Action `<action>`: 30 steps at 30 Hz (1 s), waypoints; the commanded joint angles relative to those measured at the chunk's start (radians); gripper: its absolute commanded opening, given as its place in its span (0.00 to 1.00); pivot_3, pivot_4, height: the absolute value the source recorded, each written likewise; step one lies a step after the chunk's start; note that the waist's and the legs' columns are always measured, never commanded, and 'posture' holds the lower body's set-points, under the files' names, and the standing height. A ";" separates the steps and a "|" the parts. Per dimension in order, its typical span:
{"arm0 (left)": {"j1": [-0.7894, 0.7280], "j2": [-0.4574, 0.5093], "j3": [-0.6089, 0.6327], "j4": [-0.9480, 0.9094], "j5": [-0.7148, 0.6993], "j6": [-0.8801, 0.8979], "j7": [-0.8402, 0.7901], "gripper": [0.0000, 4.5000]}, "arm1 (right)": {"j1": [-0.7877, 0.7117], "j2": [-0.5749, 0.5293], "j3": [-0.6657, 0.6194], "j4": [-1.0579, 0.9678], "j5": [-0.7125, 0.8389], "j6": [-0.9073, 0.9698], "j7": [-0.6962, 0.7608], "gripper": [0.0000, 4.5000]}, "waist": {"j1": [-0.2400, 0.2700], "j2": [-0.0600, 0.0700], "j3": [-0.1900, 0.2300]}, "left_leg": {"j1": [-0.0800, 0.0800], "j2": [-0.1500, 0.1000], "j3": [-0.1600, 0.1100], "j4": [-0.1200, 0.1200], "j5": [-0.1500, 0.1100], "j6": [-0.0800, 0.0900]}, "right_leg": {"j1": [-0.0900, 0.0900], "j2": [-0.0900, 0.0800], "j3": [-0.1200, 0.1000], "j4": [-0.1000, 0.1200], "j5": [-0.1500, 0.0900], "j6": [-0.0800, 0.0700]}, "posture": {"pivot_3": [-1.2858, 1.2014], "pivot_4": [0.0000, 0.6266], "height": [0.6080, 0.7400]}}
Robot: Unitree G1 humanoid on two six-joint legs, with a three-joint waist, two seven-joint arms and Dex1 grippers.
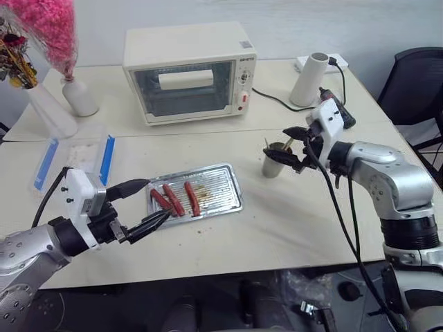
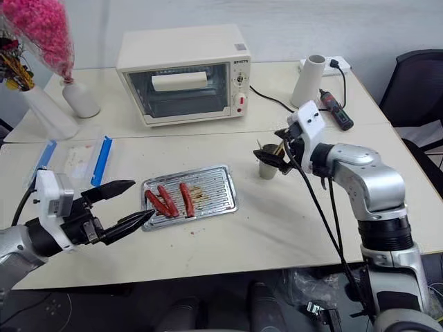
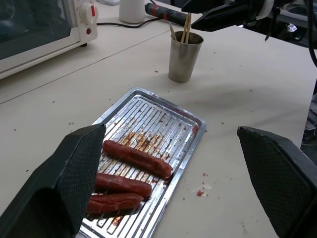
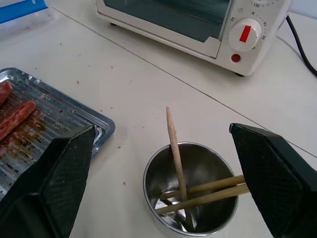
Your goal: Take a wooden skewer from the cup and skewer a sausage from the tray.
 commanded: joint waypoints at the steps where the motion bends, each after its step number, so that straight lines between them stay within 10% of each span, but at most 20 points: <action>1: -0.022 -0.002 -0.008 0.012 0.022 -0.022 -0.009 1.00 | -0.037 0.011 0.007 0.011 -0.026 -0.024 -0.012 1.00 | 0.000 0.000 0.000 | 0.000 0.000 0.000 0.000 0.000 0.000 | 0.000 0.000 0.000 0.000 0.000 0.000 | 0.52 0.24 1.00; 14: 0.002 -0.041 -0.021 -0.009 0.072 -0.043 -0.001 1.00 | -0.066 0.063 0.053 0.165 -0.127 -0.108 -0.028 1.00 | -0.002 0.000 0.000 | 0.000 0.000 0.000 0.000 0.000 0.000 | 0.000 0.000 0.000 0.000 0.001 0.002 | 0.52 0.24 1.00; 21: 0.012 -0.049 -0.011 -0.015 0.080 -0.046 -0.002 1.00 | -0.078 0.074 0.046 0.147 -0.113 -0.089 0.005 0.58 | -0.001 0.000 0.000 | 0.000 0.000 -0.001 0.000 0.000 0.000 | 0.000 0.000 0.000 0.000 0.001 0.001 | 0.52 0.24 1.00; 30: 0.004 -0.047 0.001 0.002 0.093 -0.052 -0.012 1.00 | -0.051 0.063 0.034 0.073 -0.118 -0.058 -0.003 0.58 | -0.001 0.000 0.000 | 0.000 0.000 -0.001 0.000 0.000 0.000 | 0.000 -0.001 0.000 0.000 0.001 0.001 | 0.52 0.24 1.00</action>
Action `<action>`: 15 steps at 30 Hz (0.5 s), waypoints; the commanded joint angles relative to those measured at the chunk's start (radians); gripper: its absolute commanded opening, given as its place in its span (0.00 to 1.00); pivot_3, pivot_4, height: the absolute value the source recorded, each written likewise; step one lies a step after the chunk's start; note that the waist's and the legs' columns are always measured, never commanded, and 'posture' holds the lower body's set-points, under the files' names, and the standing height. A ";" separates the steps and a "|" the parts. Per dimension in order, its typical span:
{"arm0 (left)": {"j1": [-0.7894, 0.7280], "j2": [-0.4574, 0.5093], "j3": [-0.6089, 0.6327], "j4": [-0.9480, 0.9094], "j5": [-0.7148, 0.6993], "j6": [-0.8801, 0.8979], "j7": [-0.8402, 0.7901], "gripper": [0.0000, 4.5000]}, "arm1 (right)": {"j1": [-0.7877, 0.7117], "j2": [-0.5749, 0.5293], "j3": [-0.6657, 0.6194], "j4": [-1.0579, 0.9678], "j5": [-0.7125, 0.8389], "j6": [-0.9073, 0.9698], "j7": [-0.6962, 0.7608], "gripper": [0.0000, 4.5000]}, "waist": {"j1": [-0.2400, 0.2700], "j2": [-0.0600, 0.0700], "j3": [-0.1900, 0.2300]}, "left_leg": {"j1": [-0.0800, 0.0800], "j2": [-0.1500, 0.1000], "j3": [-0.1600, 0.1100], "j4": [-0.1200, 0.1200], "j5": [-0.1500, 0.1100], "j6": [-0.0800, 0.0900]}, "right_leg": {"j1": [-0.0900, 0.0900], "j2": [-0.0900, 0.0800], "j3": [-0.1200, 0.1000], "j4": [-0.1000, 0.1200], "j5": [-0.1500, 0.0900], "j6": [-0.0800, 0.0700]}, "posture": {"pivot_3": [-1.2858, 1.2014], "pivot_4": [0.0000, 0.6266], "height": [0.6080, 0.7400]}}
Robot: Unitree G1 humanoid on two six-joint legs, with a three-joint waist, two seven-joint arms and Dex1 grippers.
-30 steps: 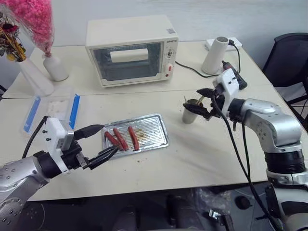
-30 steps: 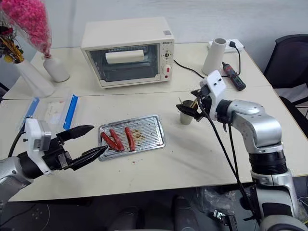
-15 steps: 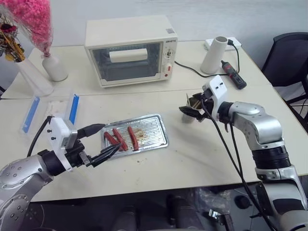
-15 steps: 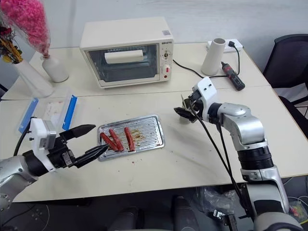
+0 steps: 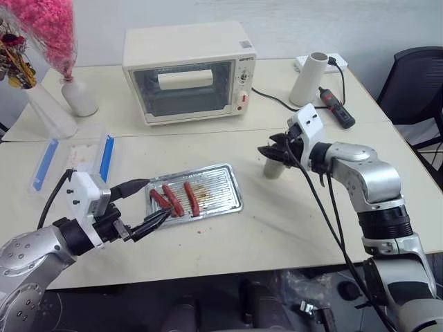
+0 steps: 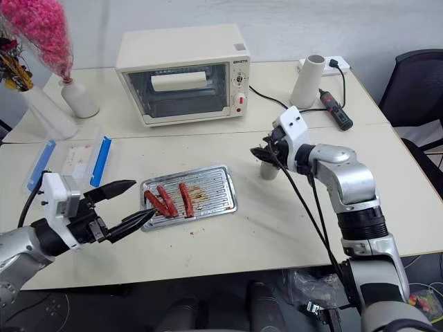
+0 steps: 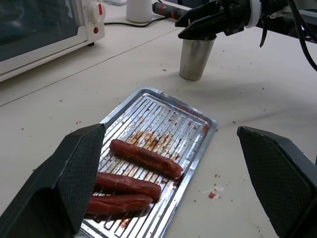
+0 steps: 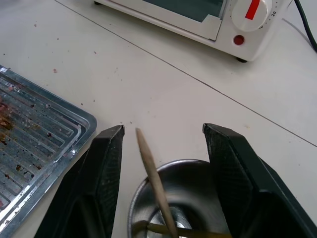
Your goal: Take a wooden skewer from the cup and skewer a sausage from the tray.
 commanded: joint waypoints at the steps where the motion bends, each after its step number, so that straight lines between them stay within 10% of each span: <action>1: -0.006 0.002 0.024 -0.010 0.006 -0.024 -0.009 1.00 | 0.002 -0.013 -0.034 -0.061 0.012 0.005 -0.001 0.58 | 0.000 0.000 0.000 | 0.000 0.000 0.000 0.000 0.000 0.000 | 0.000 0.000 0.000 0.000 0.000 0.000 | 0.52 0.24 1.00; 6: -0.022 0.005 0.015 -0.001 0.013 -0.022 -0.013 1.00 | 0.021 -0.007 -0.038 -0.070 0.008 0.008 -0.012 0.50 | 0.000 0.000 0.000 | 0.000 0.000 0.000 0.000 0.000 0.000 | 0.000 0.000 0.000 0.000 0.000 0.000 | 0.52 0.24 1.00; 13: -0.035 0.006 0.010 0.007 0.020 -0.020 -0.022 1.00 | 0.031 -0.003 -0.039 -0.091 0.013 0.020 -0.016 0.00 | -0.001 0.000 0.000 | 0.000 0.000 0.000 0.000 0.000 0.000 | 0.000 0.000 0.000 0.000 0.000 0.000 | 0.52 0.24 1.00; 15: -0.040 0.005 0.007 0.008 0.022 -0.021 -0.023 1.00 | 0.031 -0.003 -0.039 -0.094 0.011 0.022 -0.019 0.00 | 0.000 0.000 0.000 | 0.000 0.000 -0.001 0.000 0.000 0.000 | 0.000 0.000 0.000 0.000 0.000 0.000 | 0.52 0.24 1.00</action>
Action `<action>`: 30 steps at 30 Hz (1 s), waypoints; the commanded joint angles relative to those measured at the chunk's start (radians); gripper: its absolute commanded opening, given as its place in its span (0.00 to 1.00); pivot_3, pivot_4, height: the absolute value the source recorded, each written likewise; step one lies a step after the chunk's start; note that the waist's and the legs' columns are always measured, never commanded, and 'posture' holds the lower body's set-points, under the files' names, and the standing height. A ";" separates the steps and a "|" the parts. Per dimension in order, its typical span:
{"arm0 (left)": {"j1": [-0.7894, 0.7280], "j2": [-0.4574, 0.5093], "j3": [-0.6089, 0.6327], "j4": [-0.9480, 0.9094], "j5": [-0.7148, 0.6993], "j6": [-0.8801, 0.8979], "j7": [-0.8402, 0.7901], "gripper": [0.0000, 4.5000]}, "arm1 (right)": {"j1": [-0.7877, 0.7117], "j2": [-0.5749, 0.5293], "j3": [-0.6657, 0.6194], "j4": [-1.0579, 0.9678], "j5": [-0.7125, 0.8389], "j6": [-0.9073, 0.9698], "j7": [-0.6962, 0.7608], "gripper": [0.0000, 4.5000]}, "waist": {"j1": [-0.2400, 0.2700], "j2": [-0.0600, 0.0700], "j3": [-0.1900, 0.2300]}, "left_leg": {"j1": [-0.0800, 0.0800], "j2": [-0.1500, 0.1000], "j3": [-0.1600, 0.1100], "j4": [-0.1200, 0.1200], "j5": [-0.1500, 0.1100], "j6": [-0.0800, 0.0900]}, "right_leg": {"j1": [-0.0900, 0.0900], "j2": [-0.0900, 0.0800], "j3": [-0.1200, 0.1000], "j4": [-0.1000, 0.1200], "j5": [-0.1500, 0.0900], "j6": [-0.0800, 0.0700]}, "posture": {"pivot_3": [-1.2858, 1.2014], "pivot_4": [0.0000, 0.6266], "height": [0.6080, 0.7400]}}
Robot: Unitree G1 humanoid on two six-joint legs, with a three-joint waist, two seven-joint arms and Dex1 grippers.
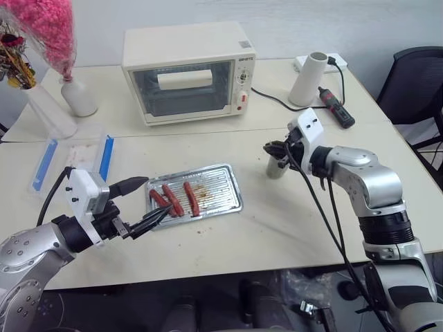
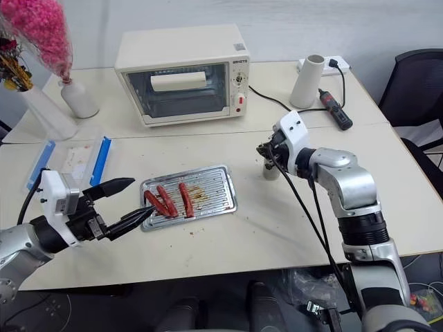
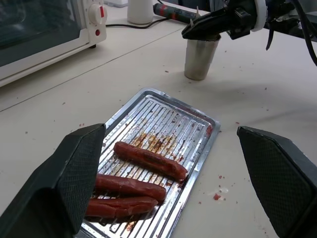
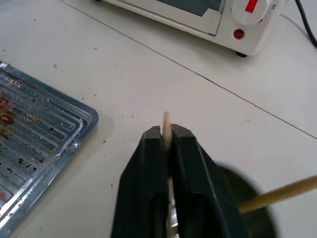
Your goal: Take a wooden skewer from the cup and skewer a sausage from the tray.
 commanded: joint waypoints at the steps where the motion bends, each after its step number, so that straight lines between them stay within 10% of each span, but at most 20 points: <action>1: -0.017 0.005 0.006 -0.009 0.008 -0.022 -0.008 1.00 | -0.004 -0.002 -0.031 -0.038 0.014 0.007 -0.008 0.00 | 0.000 0.000 0.000 | 0.000 0.000 0.000 0.000 0.000 0.000 | 0.000 0.000 0.000 0.000 0.000 0.000 | 0.52 0.24 1.00; 20: -0.210 -0.125 -0.162 0.035 0.076 -0.073 0.070 1.00 | -0.322 -0.013 -0.186 -0.136 0.186 0.311 -0.068 0.00 | 0.001 0.001 0.001 | -0.001 0.000 -0.002 0.000 0.000 0.000 | 0.000 -0.003 -0.001 0.000 0.000 0.000 | 0.52 0.24 1.00; 30: -0.334 -0.290 -0.321 0.090 0.221 -0.154 0.165 1.00 | -0.489 0.436 -0.614 0.004 0.364 0.745 -0.467 0.00 | 0.000 0.001 0.000 | -0.003 0.001 -0.003 -0.001 0.001 -0.002 | -0.001 -0.004 0.000 0.002 0.001 0.001 | 0.52 0.24 1.00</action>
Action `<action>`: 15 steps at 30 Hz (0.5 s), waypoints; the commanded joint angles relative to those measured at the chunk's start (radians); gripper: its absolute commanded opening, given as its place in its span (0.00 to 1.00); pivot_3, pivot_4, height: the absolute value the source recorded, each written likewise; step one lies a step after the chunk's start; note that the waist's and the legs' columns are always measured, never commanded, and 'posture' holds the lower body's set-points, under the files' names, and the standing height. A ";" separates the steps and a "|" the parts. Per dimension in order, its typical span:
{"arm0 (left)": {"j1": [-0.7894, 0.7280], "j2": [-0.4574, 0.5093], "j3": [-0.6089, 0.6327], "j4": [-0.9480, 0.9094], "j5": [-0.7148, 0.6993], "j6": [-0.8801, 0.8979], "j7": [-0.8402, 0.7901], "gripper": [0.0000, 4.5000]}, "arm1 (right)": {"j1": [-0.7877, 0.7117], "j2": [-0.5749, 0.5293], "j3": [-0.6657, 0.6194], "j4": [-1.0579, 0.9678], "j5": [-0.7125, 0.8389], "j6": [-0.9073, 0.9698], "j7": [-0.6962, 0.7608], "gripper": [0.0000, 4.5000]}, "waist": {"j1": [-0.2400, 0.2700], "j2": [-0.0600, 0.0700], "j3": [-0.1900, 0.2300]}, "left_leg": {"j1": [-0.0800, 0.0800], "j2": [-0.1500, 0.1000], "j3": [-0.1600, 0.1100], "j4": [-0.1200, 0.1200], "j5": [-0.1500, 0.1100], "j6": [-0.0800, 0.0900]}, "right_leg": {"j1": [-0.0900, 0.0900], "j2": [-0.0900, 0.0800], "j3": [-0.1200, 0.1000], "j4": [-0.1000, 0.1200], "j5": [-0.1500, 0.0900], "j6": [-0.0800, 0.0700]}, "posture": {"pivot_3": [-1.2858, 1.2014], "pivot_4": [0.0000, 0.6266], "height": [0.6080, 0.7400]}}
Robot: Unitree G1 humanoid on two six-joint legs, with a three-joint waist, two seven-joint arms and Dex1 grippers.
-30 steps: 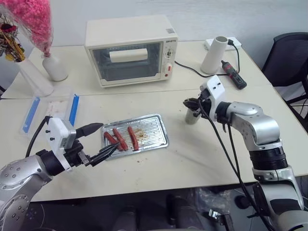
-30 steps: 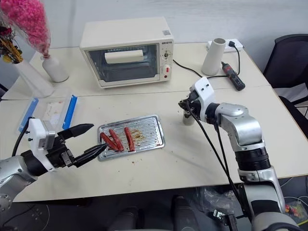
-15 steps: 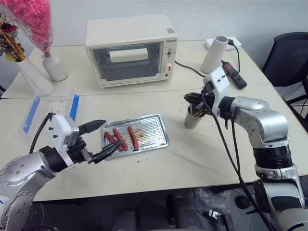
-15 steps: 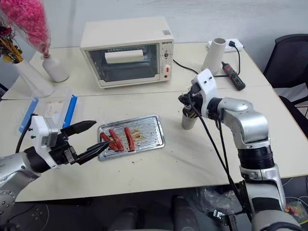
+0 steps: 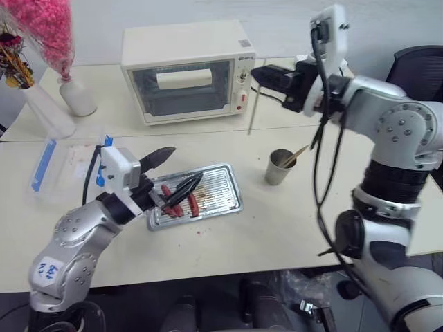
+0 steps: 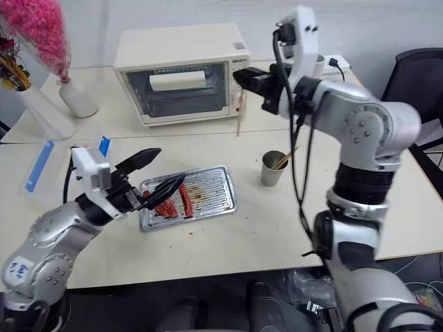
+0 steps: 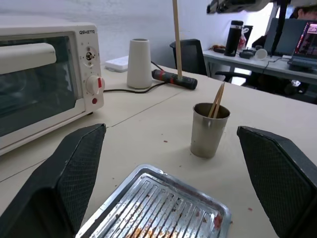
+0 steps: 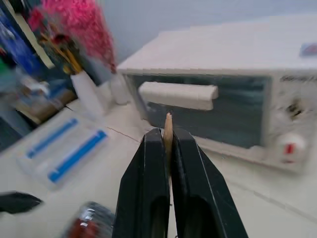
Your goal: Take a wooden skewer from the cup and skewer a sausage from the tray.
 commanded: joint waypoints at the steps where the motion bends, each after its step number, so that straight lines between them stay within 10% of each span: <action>1: -0.044 -0.038 -0.044 0.016 0.057 -0.060 0.016 1.00 | -0.064 0.138 -0.206 0.042 0.043 0.132 -0.165 0.00 | 0.001 0.000 0.000 | 0.000 0.000 0.000 0.000 0.000 0.000 | 0.000 0.000 0.000 0.000 0.000 0.000 | 0.52 0.24 1.00; 15: -0.080 -0.125 -0.118 0.072 0.173 -0.126 0.045 1.00 | -0.147 0.441 -0.602 0.044 0.103 0.248 -0.500 0.00 | -0.003 0.000 -0.001 | -0.017 -0.005 0.001 0.000 0.006 -0.005 | -0.017 0.001 -0.004 0.002 0.001 0.002 | 0.52 0.24 1.00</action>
